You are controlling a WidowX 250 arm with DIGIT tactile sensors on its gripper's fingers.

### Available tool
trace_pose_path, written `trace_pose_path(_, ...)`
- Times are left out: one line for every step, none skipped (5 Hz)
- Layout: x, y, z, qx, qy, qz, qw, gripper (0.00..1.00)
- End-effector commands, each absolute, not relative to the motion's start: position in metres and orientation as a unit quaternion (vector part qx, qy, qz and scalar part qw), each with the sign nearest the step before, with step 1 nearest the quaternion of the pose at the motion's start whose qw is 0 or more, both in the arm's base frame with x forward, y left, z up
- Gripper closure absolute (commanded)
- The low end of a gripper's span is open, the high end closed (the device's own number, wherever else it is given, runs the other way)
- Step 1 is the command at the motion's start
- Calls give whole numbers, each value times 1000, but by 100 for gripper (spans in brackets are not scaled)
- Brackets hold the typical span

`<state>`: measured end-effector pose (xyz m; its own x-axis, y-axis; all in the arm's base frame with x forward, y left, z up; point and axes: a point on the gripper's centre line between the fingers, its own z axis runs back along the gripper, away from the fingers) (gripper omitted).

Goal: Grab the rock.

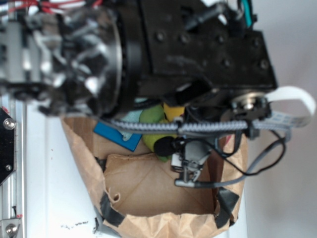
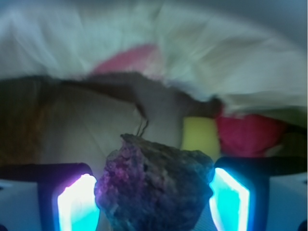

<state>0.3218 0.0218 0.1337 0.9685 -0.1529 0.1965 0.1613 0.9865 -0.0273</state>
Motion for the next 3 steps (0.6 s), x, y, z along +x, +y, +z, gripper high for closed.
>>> trace_pose_path(292,33,204,16,-148,-55,987,100)
trace_pose_path(273,32,213,30,-144,-60,987,100)
trace_pose_path(256,31,216,34,-157,-71,984,100)
